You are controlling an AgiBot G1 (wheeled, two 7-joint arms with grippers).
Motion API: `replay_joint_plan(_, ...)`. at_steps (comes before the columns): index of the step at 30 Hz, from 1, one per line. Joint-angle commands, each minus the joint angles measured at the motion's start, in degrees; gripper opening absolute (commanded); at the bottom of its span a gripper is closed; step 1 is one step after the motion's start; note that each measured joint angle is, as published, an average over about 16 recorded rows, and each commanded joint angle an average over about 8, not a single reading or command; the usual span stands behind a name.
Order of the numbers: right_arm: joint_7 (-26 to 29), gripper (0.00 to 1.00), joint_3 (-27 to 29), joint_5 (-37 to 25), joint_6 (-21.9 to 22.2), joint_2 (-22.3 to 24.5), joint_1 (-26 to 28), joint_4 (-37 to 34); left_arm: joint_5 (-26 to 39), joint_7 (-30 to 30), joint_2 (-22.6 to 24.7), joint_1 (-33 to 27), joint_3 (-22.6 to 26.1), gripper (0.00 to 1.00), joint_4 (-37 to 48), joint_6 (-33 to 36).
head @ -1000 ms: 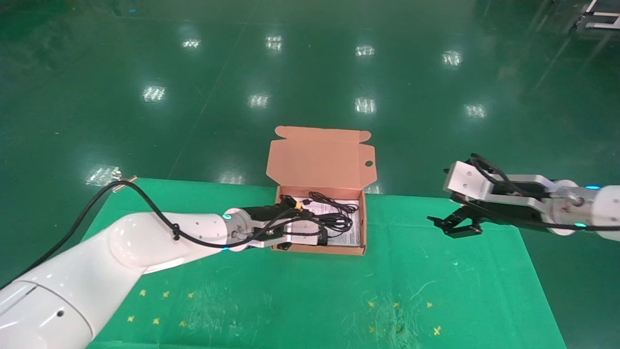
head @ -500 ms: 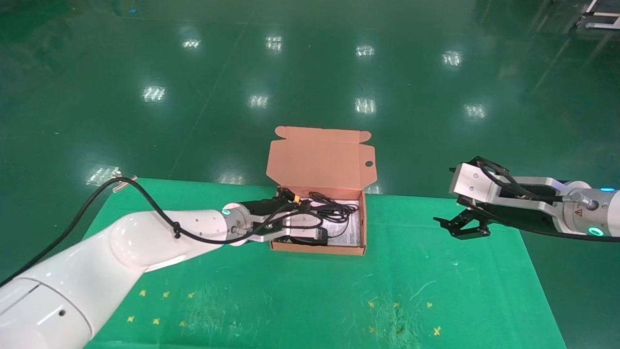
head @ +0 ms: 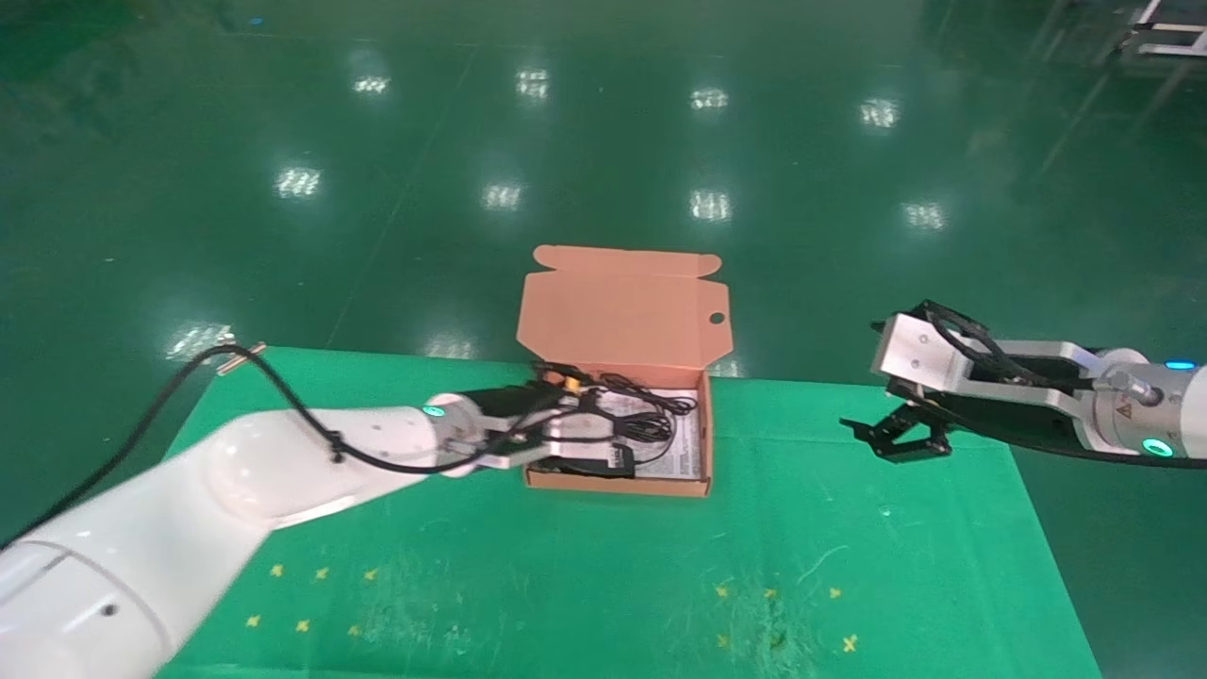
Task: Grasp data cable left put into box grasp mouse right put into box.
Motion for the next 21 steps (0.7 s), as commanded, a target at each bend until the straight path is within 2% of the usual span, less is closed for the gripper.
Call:
replay_joint_plan(1,0.0,1.0,0.2,0.1,0.3,0.1,0.2,0.0,-0.3,-0.1,-0.6,-0.2,-0.1,1.0,-0.9,0.0)
replay_joint_plan(10,-1.8,1.0,0.5,-4.2,-1.4,1.4,5.1,1.5,-0.8,-2.6,-0.7,-7.0,-1.7,1.0,2.4,-4.2)
replay_joint_plan(15,-1.7,1.0,0.3,-5.6,-3.1,1.4,6.1,1.8,-1.5,-3.2,-0.8,-7.3,-2.1,1.0,3.0,-4.5)
replay_joint_plan(21,-1.9,1.0,2.9,-2.0,-5.9,1.5,4.0,2.1,-4.6,-5.5,-3.6,-5.2,-4.7,1.0,0.0,-0.3)
